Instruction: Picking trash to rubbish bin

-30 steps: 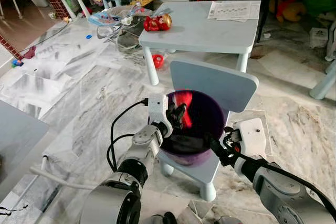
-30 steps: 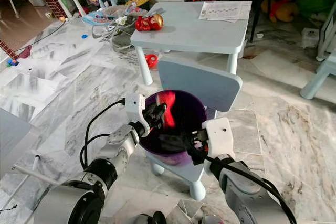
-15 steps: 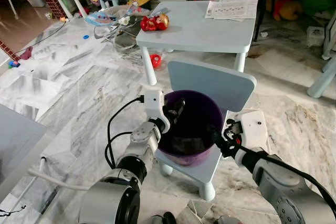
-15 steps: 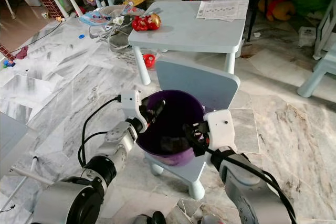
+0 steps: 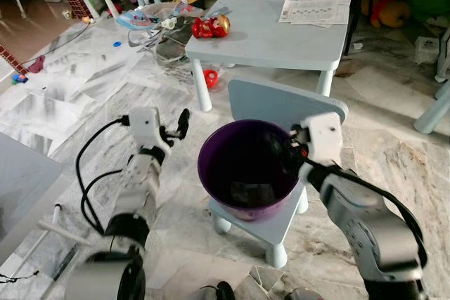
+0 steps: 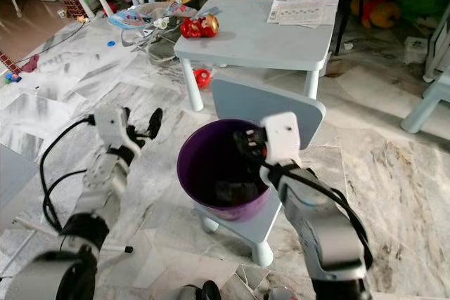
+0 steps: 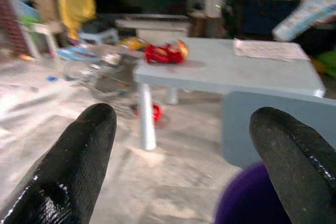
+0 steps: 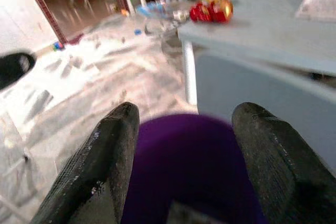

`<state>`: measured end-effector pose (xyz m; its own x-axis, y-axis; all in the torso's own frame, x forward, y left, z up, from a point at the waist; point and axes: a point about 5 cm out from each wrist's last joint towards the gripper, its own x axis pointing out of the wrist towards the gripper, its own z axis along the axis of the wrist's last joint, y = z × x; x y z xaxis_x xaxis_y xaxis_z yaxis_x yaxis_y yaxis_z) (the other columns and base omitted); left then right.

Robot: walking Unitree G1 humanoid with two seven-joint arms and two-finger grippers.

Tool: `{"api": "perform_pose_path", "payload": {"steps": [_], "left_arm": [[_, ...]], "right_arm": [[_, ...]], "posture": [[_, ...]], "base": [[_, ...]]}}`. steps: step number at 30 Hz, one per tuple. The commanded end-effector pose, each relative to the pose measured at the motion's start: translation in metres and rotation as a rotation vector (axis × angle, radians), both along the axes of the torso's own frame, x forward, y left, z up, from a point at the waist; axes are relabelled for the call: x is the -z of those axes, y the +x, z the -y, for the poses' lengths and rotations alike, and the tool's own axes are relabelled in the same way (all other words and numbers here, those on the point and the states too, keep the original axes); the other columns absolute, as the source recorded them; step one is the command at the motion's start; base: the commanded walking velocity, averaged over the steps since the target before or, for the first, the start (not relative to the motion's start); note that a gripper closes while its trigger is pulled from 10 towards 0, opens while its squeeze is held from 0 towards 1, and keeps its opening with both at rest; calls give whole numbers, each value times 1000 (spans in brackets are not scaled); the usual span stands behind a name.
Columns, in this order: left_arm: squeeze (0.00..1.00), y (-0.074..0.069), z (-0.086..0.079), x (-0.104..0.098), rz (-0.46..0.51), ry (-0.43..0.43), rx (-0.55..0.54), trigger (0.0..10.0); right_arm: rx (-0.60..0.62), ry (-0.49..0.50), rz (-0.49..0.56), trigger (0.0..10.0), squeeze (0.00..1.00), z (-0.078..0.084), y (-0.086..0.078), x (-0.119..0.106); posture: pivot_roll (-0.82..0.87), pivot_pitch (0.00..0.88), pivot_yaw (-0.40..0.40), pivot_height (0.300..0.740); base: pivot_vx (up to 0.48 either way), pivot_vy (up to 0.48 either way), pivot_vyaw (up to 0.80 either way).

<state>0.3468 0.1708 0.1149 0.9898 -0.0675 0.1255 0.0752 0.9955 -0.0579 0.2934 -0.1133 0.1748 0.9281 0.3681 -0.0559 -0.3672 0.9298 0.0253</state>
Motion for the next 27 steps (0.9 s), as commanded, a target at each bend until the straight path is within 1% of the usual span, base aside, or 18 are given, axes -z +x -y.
{"api": "perform_pose_path", "payload": {"steps": [1,4,6,7,8,10,11,13,19,27], "left_arm": [[1000,-6,-22,-14,70,67,-140,10000],[1000,-11,-30,-17,77,75,-203,10000],[1000,-15,-35,-16,64,69,-249,10000],[1000,-19,-37,-14,51,73,-268,10000],[698,-21,-36,-13,47,71,-260,10000],[698,-24,-35,-13,42,69,-250,10000],[0,-25,-33,-12,39,57,-232,10000],[0,-26,-27,-14,26,45,-223,10000],[0,-20,-19,-21,22,29,-220,10000],[0,-20,-21,-23,-4,25,-255,10000]], "right_arm": [[-18,18,30,10000,0,-6,3,-4],[-20,29,57,10000,0,-9,6,-8],[-20,33,75,10000,0,-10,9,-11],[-19,38,87,10000,0,-12,11,-13],[-20,41,93,10000,0,-13,13,-14],[-21,44,99,10000,0,-14,14,-15],[-28,46,108,10000,0,-16,15,-16],[-37,49,131,10000,0,-19,18,-18],[-32,65,140,10000,0,-22,21,-19],[-30,81,147,10000,0,-22,24,-18]], "posture": [[-83,104,135,740],[-78,102,135,740],[-71,99,131,740],[-66,94,125,740],[-66,90,122,740],[-66,90,122,740],[-69,87,123,740],[-73,82,126,740],[-75,79,130,740],[-72,75,129,740]], "base": [[0,0,0],[0,0,0],[0,0,0],[0,0,0],[0,0,0],[0,0,0],[0,0,775],[0,0,794],[0,0,794],[0,0,746]]}}
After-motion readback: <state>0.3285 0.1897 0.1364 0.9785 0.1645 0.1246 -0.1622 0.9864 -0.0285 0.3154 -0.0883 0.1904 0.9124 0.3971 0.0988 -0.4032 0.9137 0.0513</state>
